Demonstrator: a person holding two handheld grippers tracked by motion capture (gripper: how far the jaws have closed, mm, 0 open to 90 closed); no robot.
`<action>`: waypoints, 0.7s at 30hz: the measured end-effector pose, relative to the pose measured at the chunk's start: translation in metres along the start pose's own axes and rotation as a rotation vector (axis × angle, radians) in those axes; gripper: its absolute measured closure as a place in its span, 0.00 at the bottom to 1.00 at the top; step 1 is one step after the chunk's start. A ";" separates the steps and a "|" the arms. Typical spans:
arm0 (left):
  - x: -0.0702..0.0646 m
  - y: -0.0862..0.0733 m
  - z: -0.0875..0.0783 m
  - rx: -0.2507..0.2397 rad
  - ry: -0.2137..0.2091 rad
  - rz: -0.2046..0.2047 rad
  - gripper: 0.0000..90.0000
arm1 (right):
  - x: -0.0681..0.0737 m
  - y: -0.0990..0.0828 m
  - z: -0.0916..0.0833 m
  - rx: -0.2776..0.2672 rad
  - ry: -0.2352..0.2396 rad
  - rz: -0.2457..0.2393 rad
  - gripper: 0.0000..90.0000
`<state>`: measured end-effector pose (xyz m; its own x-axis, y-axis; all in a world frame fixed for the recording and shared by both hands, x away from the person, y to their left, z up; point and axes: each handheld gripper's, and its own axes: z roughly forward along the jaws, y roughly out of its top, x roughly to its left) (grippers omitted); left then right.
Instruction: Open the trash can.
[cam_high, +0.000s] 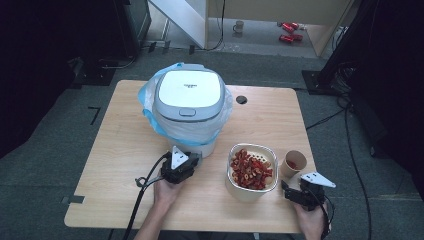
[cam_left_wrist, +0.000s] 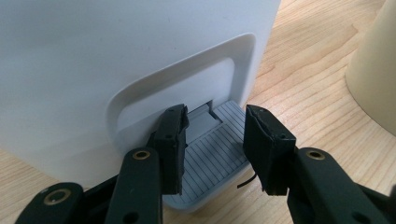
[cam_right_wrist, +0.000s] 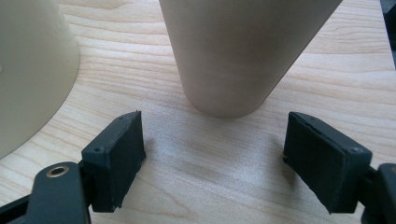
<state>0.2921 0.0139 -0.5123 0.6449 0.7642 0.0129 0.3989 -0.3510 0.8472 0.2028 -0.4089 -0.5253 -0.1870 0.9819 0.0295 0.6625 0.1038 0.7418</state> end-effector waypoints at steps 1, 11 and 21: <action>0.000 0.000 0.000 0.001 0.001 0.003 0.67 | 0.000 0.000 0.000 0.000 0.000 0.000 0.23; -0.001 -0.002 0.002 0.012 0.010 0.001 0.67 | 0.000 0.000 0.000 0.002 0.000 0.000 0.23; -0.002 -0.002 0.006 0.053 0.014 0.007 0.67 | 0.000 0.000 0.000 0.006 0.009 -0.008 0.20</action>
<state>0.2941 0.0101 -0.5167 0.6389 0.7688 0.0261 0.4287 -0.3840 0.8178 0.2032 -0.4085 -0.5252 -0.1985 0.9796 0.0298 0.6650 0.1123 0.7383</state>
